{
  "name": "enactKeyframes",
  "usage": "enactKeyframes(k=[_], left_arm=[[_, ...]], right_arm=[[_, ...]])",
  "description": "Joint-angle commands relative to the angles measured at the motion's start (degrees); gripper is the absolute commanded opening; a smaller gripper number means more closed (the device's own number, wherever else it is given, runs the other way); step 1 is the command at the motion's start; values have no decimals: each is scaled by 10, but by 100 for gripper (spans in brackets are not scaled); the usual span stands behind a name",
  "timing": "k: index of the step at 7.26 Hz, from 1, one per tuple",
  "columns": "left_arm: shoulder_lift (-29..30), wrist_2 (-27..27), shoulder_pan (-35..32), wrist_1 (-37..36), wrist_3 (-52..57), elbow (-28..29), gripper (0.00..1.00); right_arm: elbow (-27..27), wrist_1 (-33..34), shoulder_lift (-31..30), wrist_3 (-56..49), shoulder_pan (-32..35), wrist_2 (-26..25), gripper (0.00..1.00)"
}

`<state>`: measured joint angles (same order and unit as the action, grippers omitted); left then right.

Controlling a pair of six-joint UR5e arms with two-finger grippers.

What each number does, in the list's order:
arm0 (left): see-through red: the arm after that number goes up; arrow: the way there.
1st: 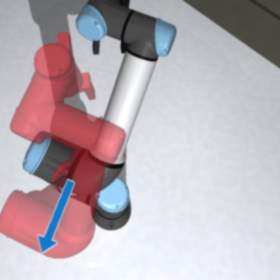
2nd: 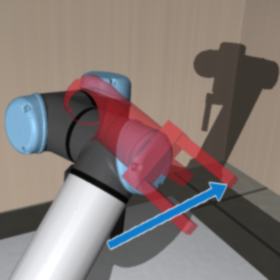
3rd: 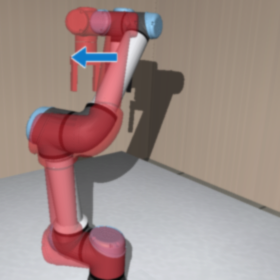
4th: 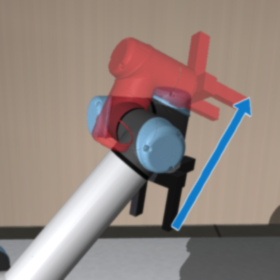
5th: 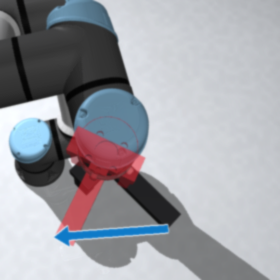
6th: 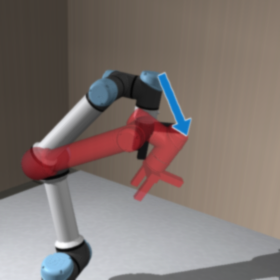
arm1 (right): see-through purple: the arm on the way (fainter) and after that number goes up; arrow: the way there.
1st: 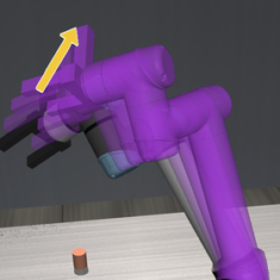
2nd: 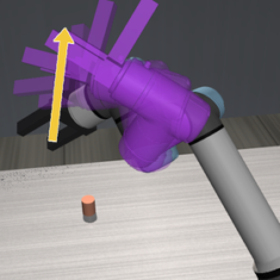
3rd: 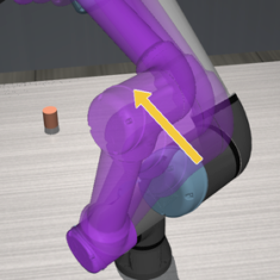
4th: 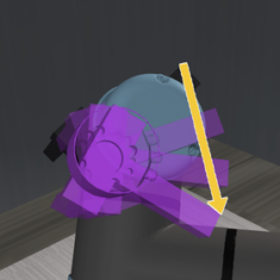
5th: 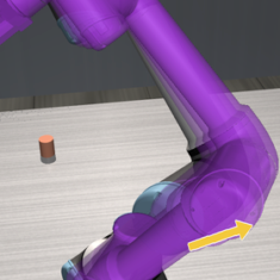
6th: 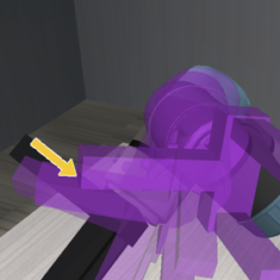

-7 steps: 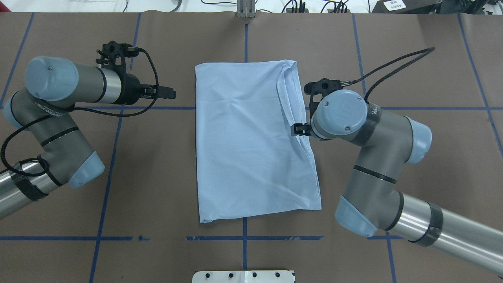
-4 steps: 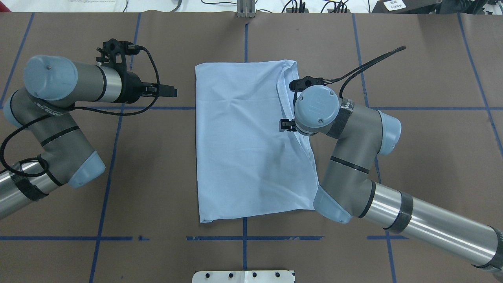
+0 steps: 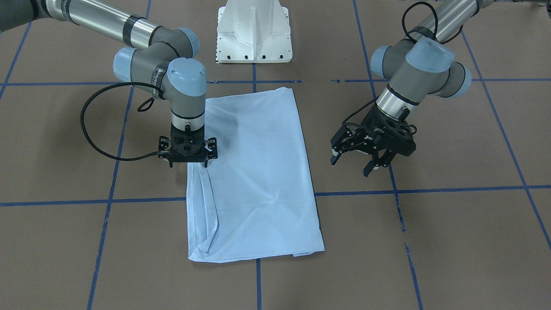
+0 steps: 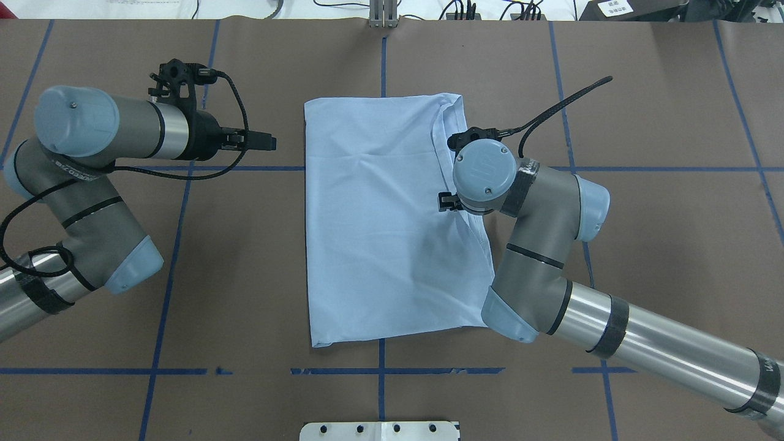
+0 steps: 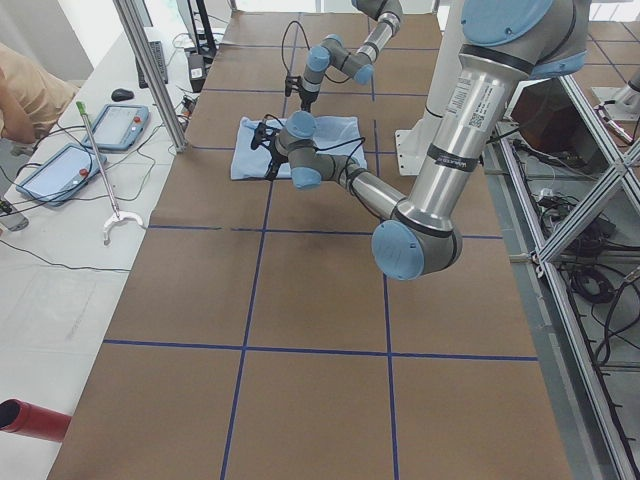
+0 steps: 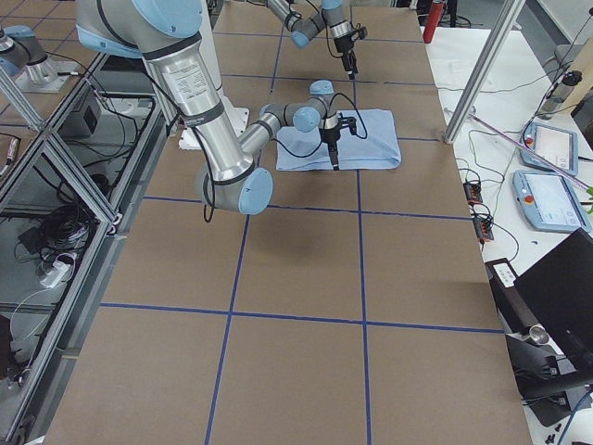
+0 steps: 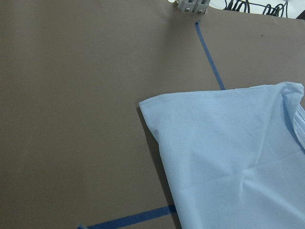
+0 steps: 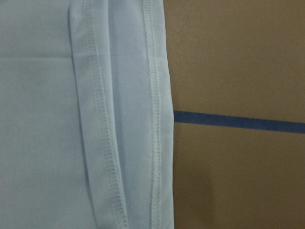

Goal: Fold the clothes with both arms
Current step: 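Release the shirt and raise both grippers away from it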

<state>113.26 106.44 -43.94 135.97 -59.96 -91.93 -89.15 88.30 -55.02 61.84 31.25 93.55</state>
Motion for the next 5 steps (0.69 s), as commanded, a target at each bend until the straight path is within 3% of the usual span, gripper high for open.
enactKeyframes(k=[1,5], left_arm=[[-1,-1,0,0,0,0,100],[-1,-1,0,0,0,0,100]], right_arm=[[1,-1,14,-1,-1,2,100],[2,18,5,-44,-1,8,100]])
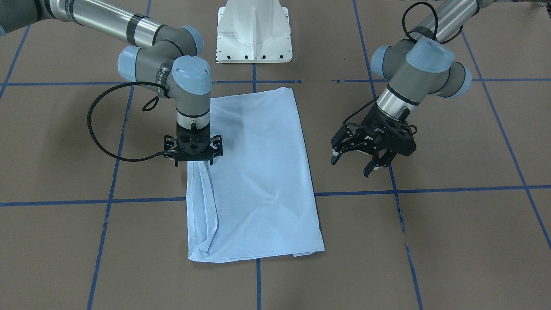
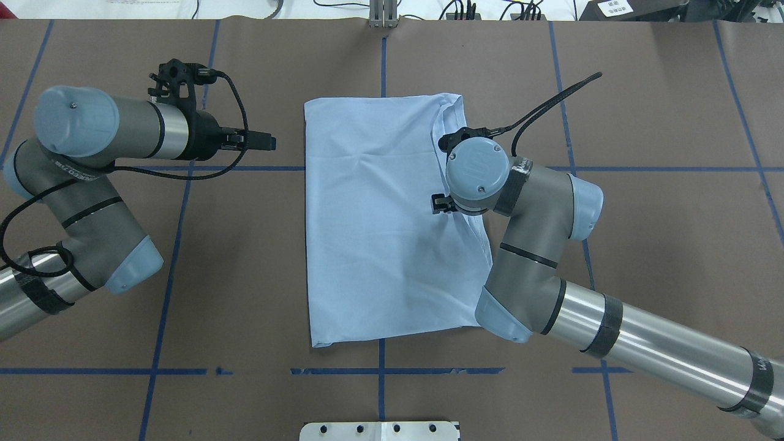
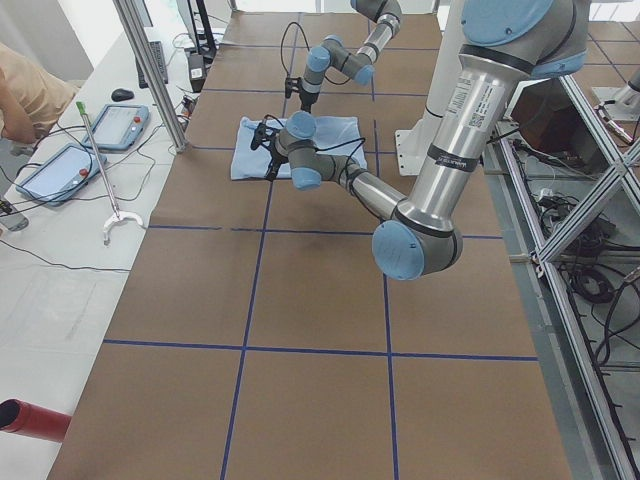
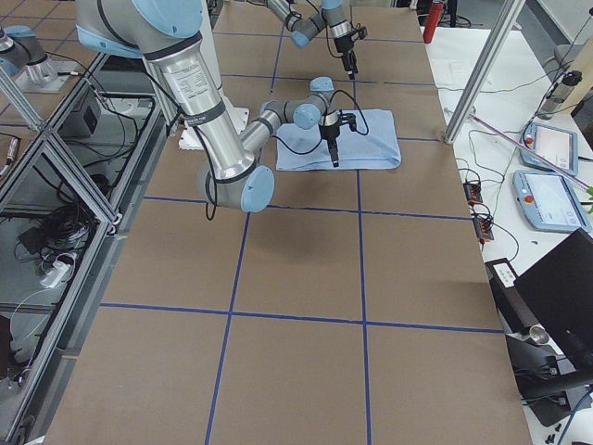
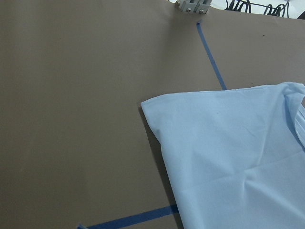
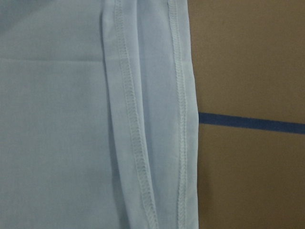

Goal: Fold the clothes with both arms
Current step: 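Release the shirt and raise both grippers away from it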

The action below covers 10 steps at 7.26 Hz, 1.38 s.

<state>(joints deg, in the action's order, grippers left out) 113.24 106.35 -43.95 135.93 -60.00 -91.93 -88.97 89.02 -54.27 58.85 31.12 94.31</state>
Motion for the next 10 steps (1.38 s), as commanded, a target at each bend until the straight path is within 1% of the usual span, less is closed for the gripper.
enactKeyframes(k=[1,3,4,5,7,8,9,10], left_arm=[[1,1,0,0,1,0,100],[1,1,0,0,1,0,100],[2,1,0,0,1,0,100],[4,1,0,0,1,-1,100],[4,3,0,-3,1,-11,100],[3,4,0,-5,1,-19,100],[0,5,0,-7,-4,-32,100],[-4,5,1,-28,-8,-52,100]], right_arm=[[-1,16,-1,-18,1,0,100],[8,19,-2,-24,12,0,100],[24,23,-1,-62,25,-1,100],[30,23,-7,-75,41,0,100],[32,18,-31,-114,70,2,100],[28,14,-31,-109,88,25,100],[13,-8,-30,-100,104,67,100],[-12,-59,-43,-48,110,98,100]])
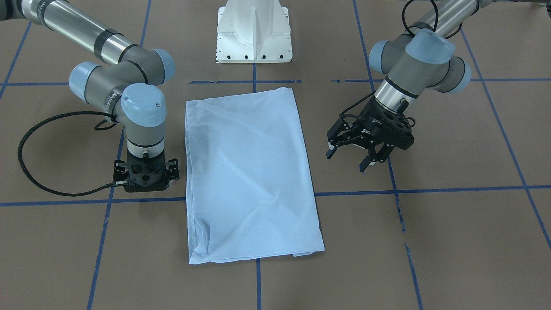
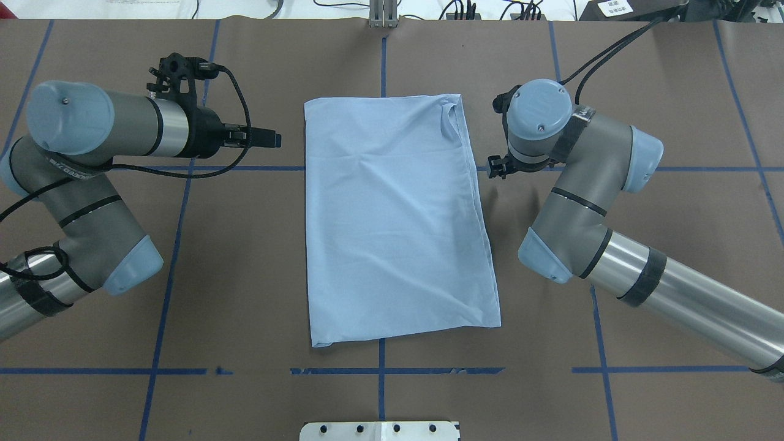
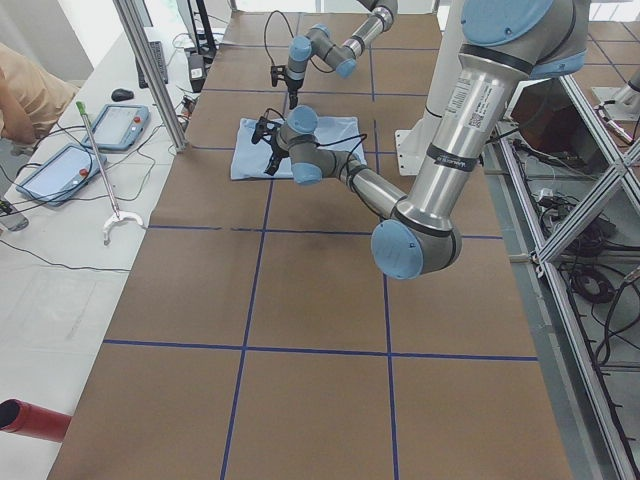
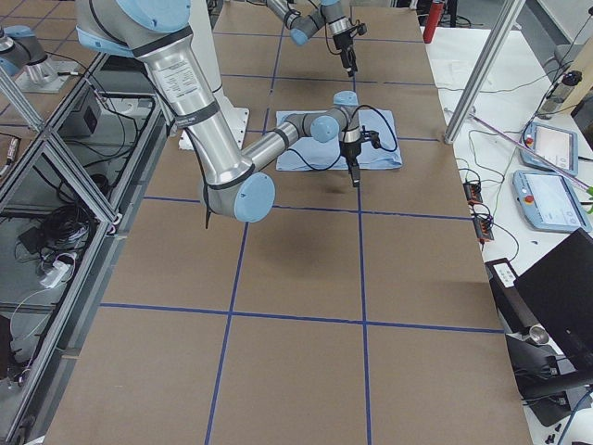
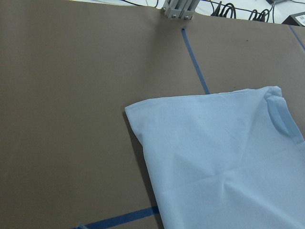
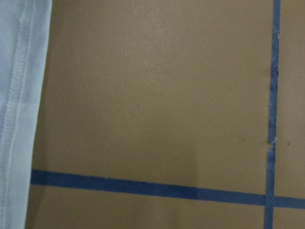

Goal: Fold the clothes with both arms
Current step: 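Release the shirt and raise both grippers away from it, then move both grippers to the shirt's corners nearest the robot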

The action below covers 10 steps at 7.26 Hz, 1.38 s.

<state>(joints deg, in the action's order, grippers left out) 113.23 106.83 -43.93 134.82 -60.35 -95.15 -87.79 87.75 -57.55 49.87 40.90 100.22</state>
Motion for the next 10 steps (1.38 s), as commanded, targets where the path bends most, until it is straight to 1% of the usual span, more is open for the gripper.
enactKeyframes(k=[1,2,3,4,5,6,7,8,9,10], left_arm=[[-19,-1,13,-39,-12,-54,100],[-54,-3,39,-55,-28,-106,100],[-76,-11,65,-73,-66,-147,100],[-93,-54,110,-88,-106,-178,100],[-96,-98,164,-117,-158,-199,100],[-95,-138,215,-146,-205,-216,100],[-94,-186,266,-171,-260,-220,100],[-91,-214,305,-190,-304,-219,100],[-86,-232,336,-204,-343,-217,100],[-72,-241,359,-234,-366,-212,98]], right_arm=[[-57,-89,-32,93,10,42,100],[-123,-106,-71,153,7,43,100],[-201,-107,-116,210,-3,45,100],[-262,-108,-158,279,-23,39,100],[-305,-108,-178,337,-39,39,100],[-318,-142,-186,409,-62,27,100],[-320,-183,-199,470,-95,-19,100],[-330,-204,-228,528,-141,-83,100],[-340,-244,-273,571,-191,-159,100],[-338,-314,-309,594,-216,-185,100]])
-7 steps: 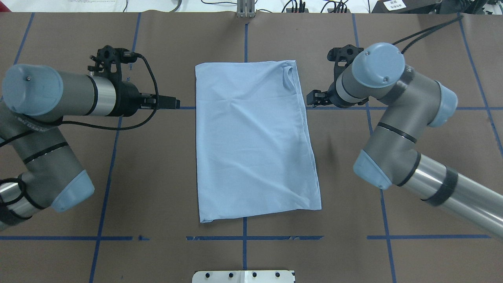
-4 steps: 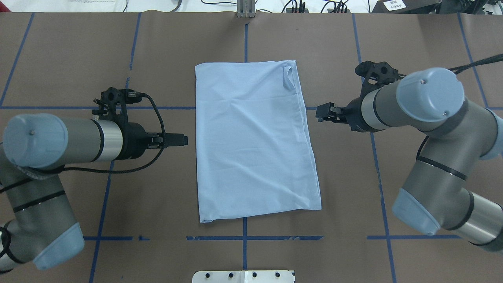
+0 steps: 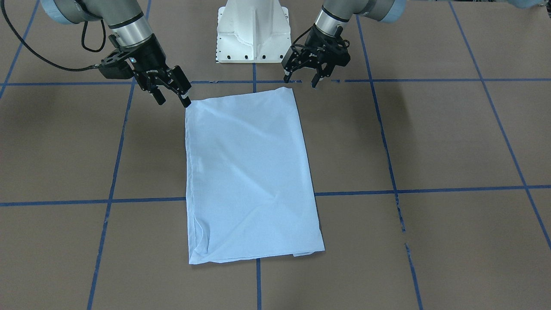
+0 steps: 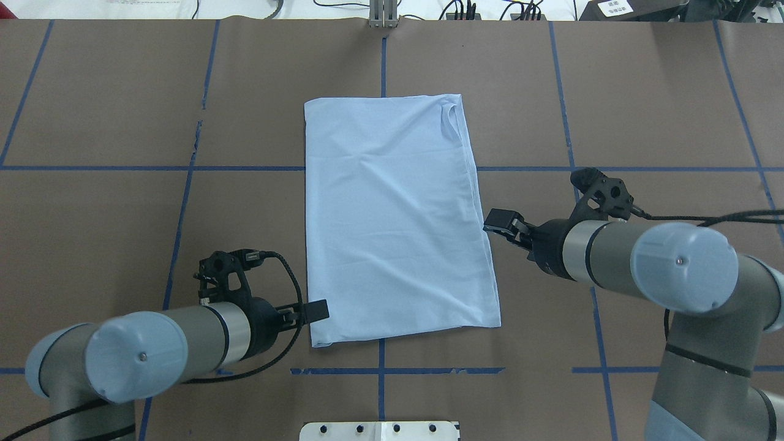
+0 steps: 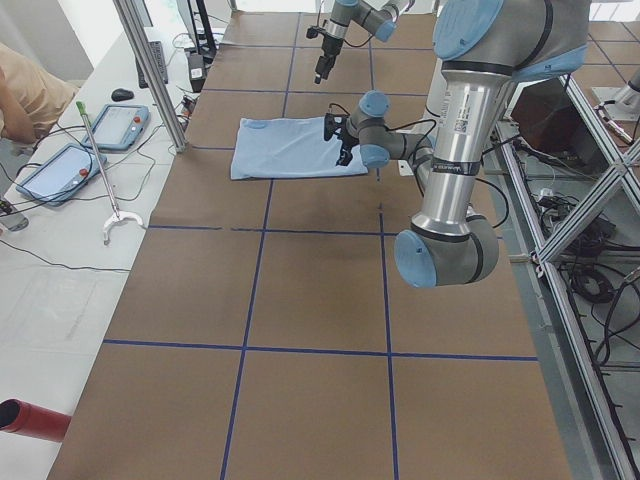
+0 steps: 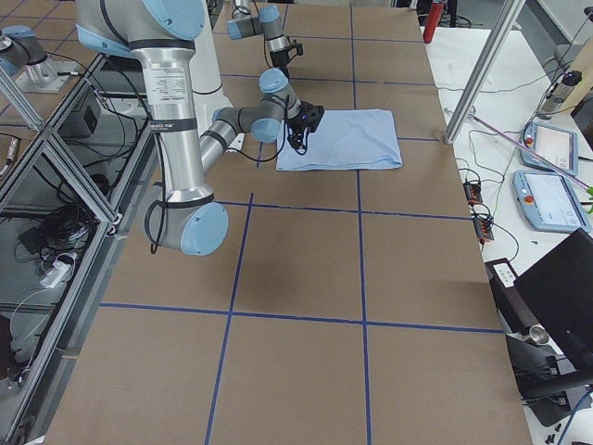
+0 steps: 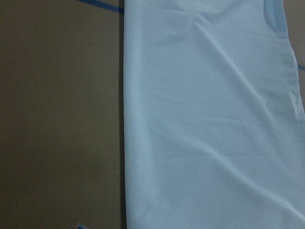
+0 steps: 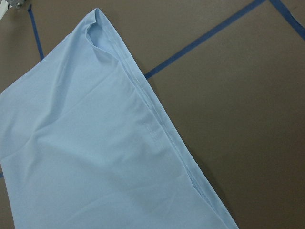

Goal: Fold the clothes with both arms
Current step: 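Move both grippers to the shirt's corners nearest the robot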

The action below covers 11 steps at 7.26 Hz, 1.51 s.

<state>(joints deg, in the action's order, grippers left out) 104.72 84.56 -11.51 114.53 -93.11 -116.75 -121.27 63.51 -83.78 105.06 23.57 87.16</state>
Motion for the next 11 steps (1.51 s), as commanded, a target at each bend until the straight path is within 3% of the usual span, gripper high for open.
enactKeyframes(k=[1,3,7,11], left_arm=[[29,-19,44,-56,-55,11,87],[40,-19,47,-56,-59,38,75],[56,-19,11,-54,-52,56,72],[98,-16,2,-50,-31,124,73]], right_arm=[[-4,-88,-63,50,-50,-58,100],[-3,-88,-63,52,-51,-65,100],[0,-88,-64,52,-51,-66,100],[1,-88,-66,52,-51,-66,100]])
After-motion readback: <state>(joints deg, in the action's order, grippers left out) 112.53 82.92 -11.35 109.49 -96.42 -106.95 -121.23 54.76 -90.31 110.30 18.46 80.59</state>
